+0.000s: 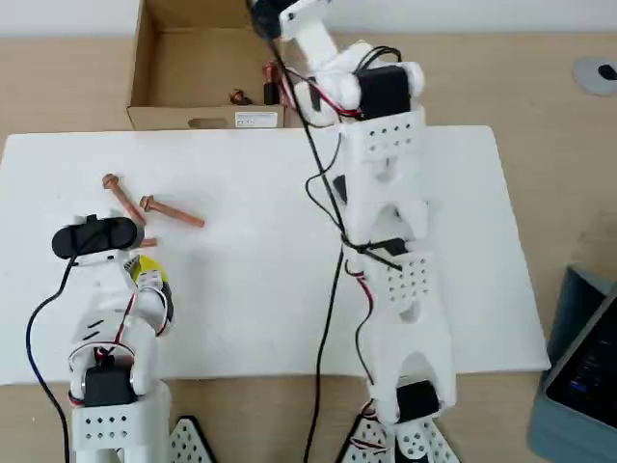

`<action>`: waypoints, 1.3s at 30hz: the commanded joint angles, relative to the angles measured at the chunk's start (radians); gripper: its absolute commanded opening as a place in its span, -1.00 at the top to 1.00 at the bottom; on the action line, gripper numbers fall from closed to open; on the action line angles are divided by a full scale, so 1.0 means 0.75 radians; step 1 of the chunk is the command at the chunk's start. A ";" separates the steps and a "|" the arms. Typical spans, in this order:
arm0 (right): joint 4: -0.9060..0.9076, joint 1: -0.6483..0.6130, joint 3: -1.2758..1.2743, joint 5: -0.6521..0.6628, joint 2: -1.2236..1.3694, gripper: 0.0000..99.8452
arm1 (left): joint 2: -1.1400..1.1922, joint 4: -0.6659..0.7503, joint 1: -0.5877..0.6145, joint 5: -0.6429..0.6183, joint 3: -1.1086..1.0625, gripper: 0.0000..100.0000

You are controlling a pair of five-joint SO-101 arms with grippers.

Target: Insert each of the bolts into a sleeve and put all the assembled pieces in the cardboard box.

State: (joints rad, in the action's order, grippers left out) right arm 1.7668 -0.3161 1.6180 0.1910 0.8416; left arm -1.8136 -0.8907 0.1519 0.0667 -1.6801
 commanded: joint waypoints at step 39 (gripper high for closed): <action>-0.258 0.114 -1.406 0.098 -0.283 0.72 | -0.011 -0.002 -0.008 -0.008 -0.018 0.99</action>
State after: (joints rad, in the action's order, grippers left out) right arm 1.6011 -0.2470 0.5593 0.2539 0.6206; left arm -1.8136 -0.8907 0.1519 0.0667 -1.6801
